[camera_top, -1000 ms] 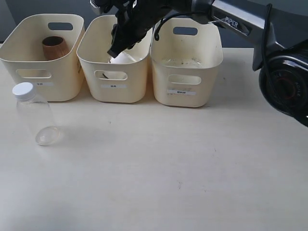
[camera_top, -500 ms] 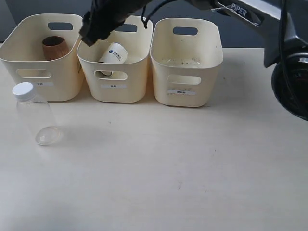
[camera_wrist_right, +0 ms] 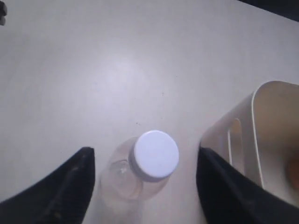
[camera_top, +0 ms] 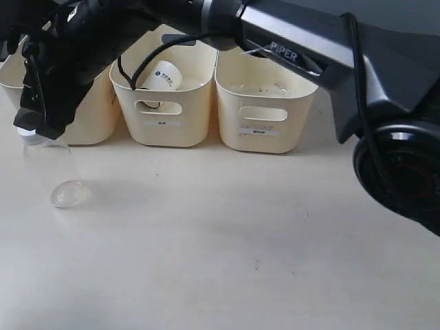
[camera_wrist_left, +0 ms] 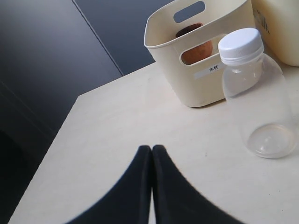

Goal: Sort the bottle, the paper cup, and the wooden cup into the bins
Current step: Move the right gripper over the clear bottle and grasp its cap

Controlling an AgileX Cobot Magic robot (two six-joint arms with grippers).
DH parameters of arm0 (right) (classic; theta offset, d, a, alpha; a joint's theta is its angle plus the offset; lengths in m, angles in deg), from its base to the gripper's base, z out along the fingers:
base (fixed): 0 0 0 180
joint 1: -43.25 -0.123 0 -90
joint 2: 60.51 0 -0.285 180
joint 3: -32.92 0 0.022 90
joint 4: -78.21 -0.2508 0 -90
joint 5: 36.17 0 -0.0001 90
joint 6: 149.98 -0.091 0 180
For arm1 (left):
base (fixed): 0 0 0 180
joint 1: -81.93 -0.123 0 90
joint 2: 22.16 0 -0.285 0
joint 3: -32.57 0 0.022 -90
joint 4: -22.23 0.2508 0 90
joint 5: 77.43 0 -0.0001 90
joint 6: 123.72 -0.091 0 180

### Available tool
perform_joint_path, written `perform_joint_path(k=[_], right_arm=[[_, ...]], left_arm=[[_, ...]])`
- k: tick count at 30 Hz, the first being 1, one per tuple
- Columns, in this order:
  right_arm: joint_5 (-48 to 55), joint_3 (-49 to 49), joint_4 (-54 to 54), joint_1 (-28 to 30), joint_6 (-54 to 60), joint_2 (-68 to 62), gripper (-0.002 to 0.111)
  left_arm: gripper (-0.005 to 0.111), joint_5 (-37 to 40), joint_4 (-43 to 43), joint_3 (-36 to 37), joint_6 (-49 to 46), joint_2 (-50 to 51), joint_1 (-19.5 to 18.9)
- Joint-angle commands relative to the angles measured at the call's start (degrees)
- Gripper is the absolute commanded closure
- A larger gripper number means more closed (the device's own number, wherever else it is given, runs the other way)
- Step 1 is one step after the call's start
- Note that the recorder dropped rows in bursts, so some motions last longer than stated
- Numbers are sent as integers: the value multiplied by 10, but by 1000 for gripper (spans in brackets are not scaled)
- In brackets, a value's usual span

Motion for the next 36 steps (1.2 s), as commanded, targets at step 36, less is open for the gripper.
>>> perform_joint_path(k=[36], right_arm=[[-72,-1,-188,30,33,-94,40]], left_arm=[[107,-1,-2,1,1,-2,3]])
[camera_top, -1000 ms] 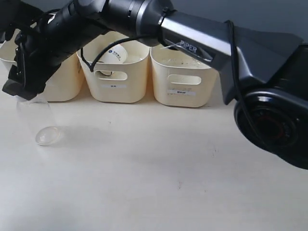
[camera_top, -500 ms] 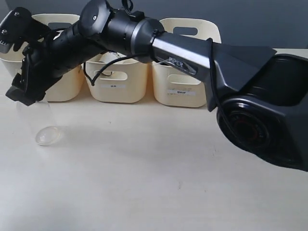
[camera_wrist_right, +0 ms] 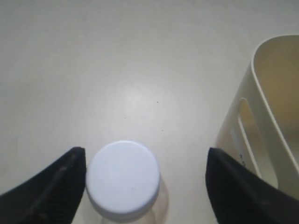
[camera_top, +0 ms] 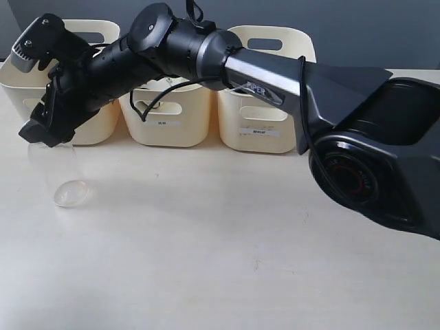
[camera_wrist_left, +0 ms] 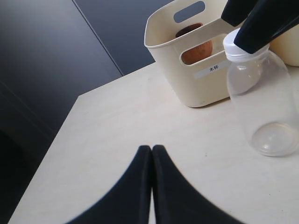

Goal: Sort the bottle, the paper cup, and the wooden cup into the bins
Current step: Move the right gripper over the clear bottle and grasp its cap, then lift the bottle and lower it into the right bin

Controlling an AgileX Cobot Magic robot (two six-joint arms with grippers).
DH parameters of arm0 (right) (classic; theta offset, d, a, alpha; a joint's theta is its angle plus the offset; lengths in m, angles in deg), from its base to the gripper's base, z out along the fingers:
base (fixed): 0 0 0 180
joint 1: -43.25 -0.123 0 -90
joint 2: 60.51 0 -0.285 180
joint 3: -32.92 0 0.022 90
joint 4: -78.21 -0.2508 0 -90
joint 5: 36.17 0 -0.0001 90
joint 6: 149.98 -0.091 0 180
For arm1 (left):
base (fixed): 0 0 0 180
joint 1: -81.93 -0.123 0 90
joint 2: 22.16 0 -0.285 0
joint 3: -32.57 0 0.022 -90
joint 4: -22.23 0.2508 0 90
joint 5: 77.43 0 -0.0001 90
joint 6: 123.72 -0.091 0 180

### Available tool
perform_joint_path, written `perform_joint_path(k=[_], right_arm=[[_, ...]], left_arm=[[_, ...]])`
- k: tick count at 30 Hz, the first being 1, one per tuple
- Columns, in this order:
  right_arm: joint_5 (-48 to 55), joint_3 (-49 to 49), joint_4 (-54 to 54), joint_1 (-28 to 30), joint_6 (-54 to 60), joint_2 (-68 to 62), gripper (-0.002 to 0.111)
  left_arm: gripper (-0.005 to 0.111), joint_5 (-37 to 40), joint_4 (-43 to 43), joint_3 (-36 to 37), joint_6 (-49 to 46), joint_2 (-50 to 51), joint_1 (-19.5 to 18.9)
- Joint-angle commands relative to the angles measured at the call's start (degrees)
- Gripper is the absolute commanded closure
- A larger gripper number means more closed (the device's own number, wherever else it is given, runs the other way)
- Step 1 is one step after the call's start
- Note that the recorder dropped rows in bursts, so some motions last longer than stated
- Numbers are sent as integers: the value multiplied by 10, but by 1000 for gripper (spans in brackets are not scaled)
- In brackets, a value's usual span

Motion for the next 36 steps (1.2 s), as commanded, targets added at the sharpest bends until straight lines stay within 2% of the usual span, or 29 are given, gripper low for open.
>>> perform_joint_path(k=[1,11,13,15,17,19,20,25,29,33,36], right_arm=[[8,-1,-10,1,7,2,40],[10,-1,-17,0,7,-16,40],[7,-1,-20,0,10,-16,42],[7,-1,-20,0,11,-16,48],[5,-1,-20,0,12,-16,65],[5,-1,-20,0,12,-15,88],[5,-1,-23,0,21,-13,107],[7,-1,-51,0,46,14,107],[18,-1,-25,2,32,56,108],[18,-1,49,8,-33,109,109],[18,-1,157,13,-117,149,109]], left_arm=[[107,-1,-2,1,1,-2,3],[107,-1,-2,1,1,-2,3],[107,-1,-2,1,1,-2,3],[107,-1,-2,1,1,-2,3],[107,-1,-2,1,1,-2,3],[107,-1,-2,1,1,-2,3],[107,-1,-2,1,1,-2,3],[107,-1,-2,1,0,-2,3],[107,-3,-2,1,0,-2,3],[107,-3,-2,1,1,-2,3],[107,-3,-2,1,1,-2,3]])
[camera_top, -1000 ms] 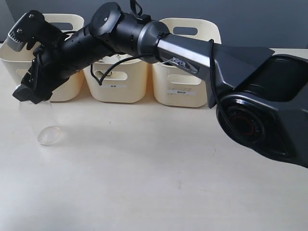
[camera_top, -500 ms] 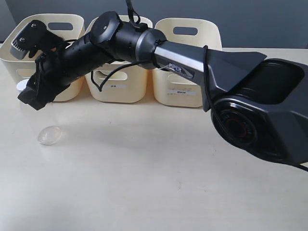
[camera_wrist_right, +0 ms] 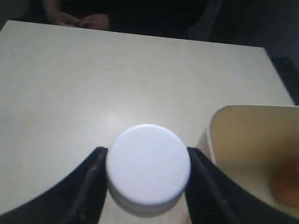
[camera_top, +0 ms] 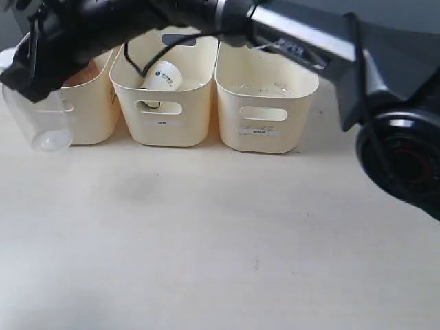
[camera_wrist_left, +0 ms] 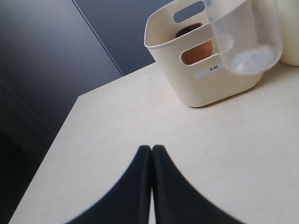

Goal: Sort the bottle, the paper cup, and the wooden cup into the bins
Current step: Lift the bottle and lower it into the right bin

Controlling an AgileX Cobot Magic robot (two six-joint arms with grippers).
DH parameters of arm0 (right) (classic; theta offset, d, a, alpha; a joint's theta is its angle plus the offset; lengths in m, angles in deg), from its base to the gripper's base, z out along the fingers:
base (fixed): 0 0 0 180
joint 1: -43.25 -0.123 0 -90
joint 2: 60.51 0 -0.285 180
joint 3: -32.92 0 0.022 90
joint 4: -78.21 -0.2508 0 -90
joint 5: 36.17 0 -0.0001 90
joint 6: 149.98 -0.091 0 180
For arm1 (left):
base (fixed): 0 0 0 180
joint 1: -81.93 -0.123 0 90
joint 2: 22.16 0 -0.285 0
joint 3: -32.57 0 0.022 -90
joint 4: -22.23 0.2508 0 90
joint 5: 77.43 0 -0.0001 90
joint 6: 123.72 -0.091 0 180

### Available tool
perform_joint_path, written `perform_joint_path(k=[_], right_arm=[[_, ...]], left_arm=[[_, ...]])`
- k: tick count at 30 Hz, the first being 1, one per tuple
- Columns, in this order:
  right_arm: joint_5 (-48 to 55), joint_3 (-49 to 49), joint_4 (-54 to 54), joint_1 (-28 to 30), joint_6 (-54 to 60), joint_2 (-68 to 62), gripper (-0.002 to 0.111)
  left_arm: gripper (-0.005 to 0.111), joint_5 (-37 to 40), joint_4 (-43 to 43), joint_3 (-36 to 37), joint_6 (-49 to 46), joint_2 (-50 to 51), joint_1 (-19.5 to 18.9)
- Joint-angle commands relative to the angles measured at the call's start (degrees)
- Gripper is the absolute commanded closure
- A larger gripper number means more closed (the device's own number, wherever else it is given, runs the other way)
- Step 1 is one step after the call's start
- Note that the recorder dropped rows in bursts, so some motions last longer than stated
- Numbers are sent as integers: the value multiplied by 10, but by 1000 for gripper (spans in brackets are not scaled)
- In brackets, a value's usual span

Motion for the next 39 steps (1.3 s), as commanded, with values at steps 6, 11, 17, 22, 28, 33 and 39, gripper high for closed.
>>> perform_joint_path(k=[6,11,17,22,28,33,39], right_arm=[[27,-1,303,33,-252,110,109],[34,-1,342,60,-294,140,109],[65,-1,352,101,-323,153,109],[36,35,347,118,-324,168,109],[-35,131,335,151,-324,202,109],[-126,235,309,188,-321,244,109],[-169,301,279,228,-321,253,109]], left_arm=[[107,-3,-2,1,3,-2,3],[107,-3,-2,1,3,-2,3],[107,-3,-2,1,3,-2,3],[107,-3,-2,1,3,-2,3],[107,-3,-2,1,3,-2,3],[107,-2,-2,1,3,-2,3],[107,-2,-2,1,3,-2,3]])
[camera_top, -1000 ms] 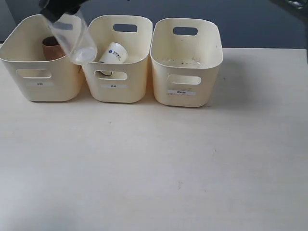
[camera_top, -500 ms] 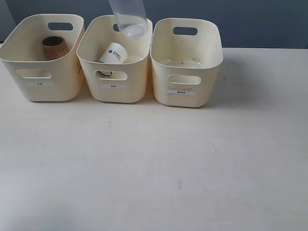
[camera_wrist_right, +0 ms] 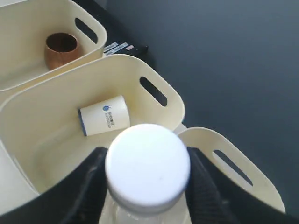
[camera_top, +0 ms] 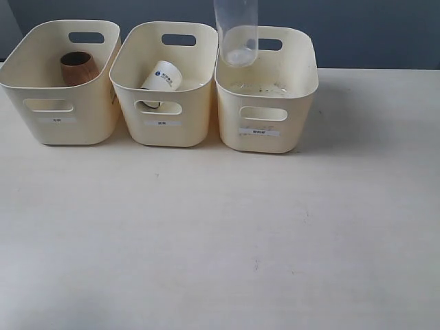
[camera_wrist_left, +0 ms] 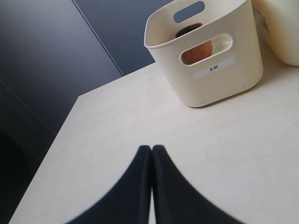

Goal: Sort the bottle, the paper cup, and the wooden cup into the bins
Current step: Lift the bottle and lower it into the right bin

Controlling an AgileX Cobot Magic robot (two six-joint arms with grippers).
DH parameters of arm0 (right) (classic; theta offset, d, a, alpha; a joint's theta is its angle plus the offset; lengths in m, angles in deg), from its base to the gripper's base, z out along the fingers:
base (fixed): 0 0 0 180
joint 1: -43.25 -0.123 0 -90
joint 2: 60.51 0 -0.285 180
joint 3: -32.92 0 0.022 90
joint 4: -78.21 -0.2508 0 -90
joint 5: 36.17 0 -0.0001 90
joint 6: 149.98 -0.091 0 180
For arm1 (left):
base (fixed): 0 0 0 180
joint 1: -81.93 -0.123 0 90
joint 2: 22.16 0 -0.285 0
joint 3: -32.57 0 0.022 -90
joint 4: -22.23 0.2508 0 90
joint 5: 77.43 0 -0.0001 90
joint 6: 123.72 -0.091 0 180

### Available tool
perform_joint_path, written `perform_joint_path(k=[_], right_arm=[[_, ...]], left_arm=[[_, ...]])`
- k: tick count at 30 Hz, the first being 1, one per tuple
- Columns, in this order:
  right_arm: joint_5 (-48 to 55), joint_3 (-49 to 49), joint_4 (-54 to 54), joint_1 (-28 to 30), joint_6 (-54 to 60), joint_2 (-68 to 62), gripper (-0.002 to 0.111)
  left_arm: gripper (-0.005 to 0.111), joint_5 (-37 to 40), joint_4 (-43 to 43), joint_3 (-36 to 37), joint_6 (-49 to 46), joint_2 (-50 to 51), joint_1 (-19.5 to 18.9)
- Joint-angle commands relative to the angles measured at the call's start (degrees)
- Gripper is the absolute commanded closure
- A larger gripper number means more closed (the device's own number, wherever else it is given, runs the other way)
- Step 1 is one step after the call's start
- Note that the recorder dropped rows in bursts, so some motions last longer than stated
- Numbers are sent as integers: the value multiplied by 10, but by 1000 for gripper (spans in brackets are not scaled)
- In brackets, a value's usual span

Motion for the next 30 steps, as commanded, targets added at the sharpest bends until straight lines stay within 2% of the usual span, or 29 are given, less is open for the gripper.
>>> perform_joint_path(k=[1,4,15,30], right_arm=[[-65,47,-26,27,0,4,109],[-101,62,-45,38,0,-9,109],[-131,63,-89,51,6,-93,109],[-140,63,-117,51,8,-141,109]], left_arm=[[107,-2,-2,1,3,-2,3],[107,-2,-2,1,3,-2,3],[107,-2,-2,1,3,-2,3],[107,-2,-2,1,3,-2,3]])
